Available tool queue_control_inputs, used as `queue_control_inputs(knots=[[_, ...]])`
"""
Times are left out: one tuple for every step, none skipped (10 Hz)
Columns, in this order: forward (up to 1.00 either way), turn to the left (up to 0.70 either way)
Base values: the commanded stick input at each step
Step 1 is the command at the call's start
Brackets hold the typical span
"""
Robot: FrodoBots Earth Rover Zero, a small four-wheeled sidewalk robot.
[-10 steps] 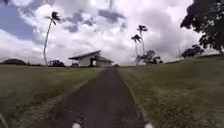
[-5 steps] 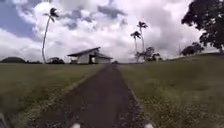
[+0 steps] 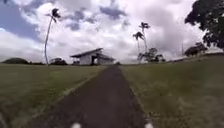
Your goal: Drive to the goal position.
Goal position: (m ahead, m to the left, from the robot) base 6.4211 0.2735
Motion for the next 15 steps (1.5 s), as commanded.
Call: queue_control_inputs(knots=[[0.70, 0.00], [0.70, 0.00], [0.70, 0.00], [0.70, 0.00], [0.70, 0.00], [0.70, 0.00], [0.70, 0.00], [0.70, 0.00], [0.70, 0.00], [0.70, 0.00], [0.70, 0.00], [0.70, 0.00], [0.70, 0.00], [0.70, 0.00], [0.70, 0.00]])
